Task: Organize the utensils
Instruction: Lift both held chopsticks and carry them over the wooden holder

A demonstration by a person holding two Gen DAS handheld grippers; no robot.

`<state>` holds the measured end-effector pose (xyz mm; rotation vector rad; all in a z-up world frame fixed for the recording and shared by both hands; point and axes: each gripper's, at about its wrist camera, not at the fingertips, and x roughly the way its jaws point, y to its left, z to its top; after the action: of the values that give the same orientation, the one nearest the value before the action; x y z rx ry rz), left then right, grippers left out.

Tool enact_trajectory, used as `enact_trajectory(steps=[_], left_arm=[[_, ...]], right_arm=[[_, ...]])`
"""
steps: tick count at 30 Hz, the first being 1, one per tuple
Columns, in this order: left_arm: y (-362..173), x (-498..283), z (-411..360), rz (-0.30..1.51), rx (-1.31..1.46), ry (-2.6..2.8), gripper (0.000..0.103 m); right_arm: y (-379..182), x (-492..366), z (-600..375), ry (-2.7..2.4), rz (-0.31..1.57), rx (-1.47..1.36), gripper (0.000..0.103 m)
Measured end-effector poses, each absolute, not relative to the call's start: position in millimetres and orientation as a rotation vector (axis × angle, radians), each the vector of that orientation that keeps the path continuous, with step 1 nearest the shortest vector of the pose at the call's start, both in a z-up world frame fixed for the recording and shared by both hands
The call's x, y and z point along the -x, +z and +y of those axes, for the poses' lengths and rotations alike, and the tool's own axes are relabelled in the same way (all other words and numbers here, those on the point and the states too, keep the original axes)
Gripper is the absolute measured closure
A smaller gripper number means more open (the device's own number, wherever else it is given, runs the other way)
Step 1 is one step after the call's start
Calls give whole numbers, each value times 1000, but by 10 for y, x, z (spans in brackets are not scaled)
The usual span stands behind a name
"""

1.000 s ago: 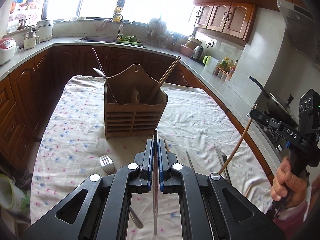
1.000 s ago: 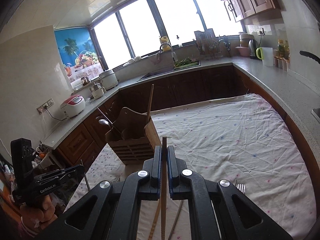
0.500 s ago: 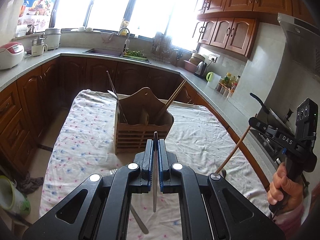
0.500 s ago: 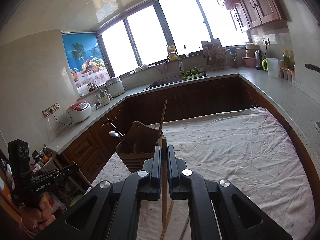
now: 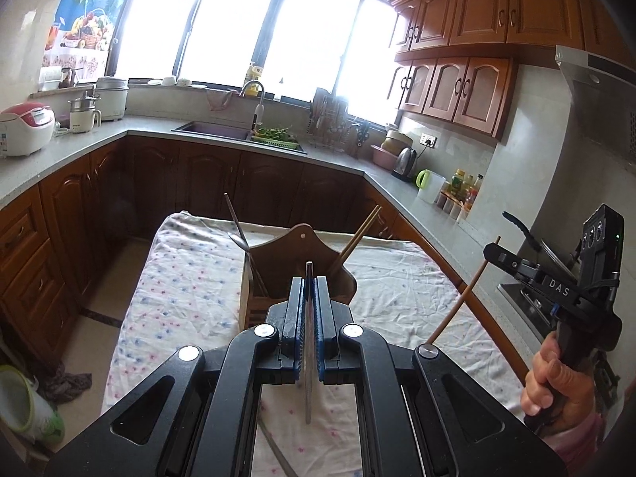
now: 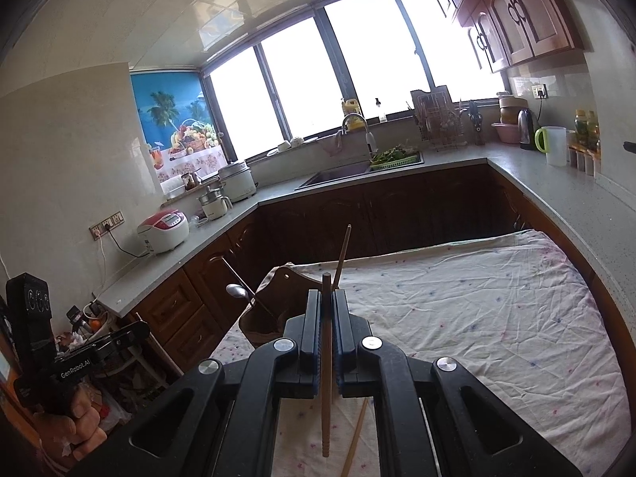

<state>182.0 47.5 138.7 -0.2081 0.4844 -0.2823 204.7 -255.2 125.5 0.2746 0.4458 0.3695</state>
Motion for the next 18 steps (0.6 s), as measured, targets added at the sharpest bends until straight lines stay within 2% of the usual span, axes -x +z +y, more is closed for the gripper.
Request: enact_trajectory(steps=[12,18], left_arm=[[1887,-2280,659,327,193,-221,100],[1831,-2640,743,308,223,-188,100]], right_arm=[[1679,-2609,-2392,361,302,-318,98],[1681,-2892,-2325,329,266,-322,98]])
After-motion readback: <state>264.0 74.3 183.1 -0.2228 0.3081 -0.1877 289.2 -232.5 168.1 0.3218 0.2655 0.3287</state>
